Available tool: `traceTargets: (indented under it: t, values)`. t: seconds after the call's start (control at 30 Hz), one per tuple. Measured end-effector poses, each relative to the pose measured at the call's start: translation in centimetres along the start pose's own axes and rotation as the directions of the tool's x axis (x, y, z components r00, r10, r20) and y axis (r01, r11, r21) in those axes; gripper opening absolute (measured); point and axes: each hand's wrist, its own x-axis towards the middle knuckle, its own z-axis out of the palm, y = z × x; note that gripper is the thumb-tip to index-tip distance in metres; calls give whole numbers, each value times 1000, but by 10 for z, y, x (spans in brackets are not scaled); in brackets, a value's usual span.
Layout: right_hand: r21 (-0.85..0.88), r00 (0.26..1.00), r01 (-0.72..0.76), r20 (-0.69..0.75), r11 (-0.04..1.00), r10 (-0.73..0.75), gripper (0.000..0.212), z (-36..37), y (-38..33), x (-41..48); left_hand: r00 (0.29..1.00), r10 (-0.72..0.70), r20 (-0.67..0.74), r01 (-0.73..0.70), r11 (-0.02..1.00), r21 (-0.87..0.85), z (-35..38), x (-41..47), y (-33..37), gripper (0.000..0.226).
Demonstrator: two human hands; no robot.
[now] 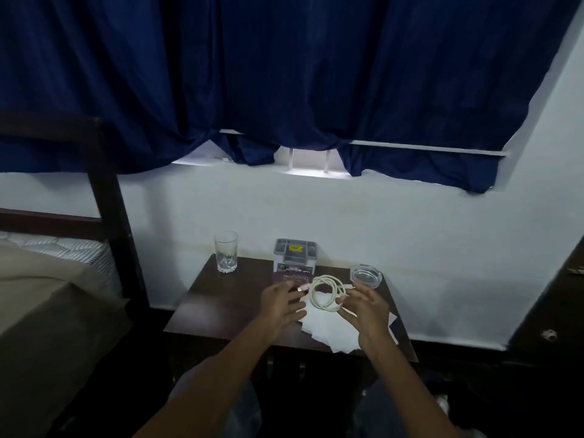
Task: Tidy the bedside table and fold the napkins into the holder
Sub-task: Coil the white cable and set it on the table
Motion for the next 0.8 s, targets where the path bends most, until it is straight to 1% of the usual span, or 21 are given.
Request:
traceTargets:
  t: [0.07, 0.1, 0.13, 0.17, 0.2, 0.23, 0.27, 0.3, 0.33, 0.4, 0.53, 0.57, 0.63, 0.7, 0.8]
  values:
    - [56, 999, -28, -31, 998, 30, 43, -9, 5, 31, 1000, 12, -5, -12, 1000, 5, -2, 21, -11, 14]
    - [74, 998, -37, -49, 997, 41, 44, -13, 8, 46, 1000, 17, -19, -16, 1000, 21, -2, 32, -18, 17]
    - [83, 996, -42, -73, 996, 48, 45, -17, 11, 60, 997, 56, -44, -50, 990, 132, -2, 45, -28, 18]
    - [81, 994, -41, -102, 996, 50, 46, -20, 14, 71, 989, 137, -63, -108, 935, 338, -4, 56, -39, 18]
    - [73, 990, -43, -133, 996, 52, 48, -22, 18, 85, 971, 239, -27, -184, 809, 558, -3, 69, -53, 21]
    - [63, 985, -48, -161, 997, 57, 49, -24, 22, 99, 949, 310, 54, -252, 647, 720, -1, 79, -65, 28]
    - [60, 981, -52, -186, 997, 62, 49, -24, 25, 113, 933, 321, 162, -311, 491, 814, 2, 88, -74, 37]
    - [61, 977, -53, -205, 997, 65, 49, -23, 27, 127, 918, 302, 258, -357, 345, 868, 7, 97, -82, 48]
    - [61, 973, -49, -222, 997, 62, 49, -22, 29, 138, 901, 281, 329, -392, 205, 897, 13, 106, -84, 56]
    - [42, 971, -39, -234, 998, 48, 48, -18, 32, 162, 883, 242, 402, -414, -2, 910, 27, 137, -86, 56]
    - [28, 973, -48, -222, 998, 53, 47, -12, 43, 195, 866, 256, 430, -378, -229, 897, 42, 192, -87, 57]
    - [26, 971, -58, -232, 998, 62, 47, -11, 47, 203, 877, 246, 413, -351, -261, 899, 43, 201, -91, 59]
    - [30, 962, -77, -260, 997, 82, 48, -10, 53, 218, 883, 192, 429, -351, -336, 874, 38, 219, -102, 65]
    - [37, 953, -97, -283, 995, 103, 49, -9, 60, 230, 886, 180, 428, -346, -359, 867, 29, 230, -109, 66]
    - [39, 945, -116, -302, 992, 123, 49, -8, 70, 240, 860, 191, 473, -365, -417, 833, 16, 236, -118, 62]
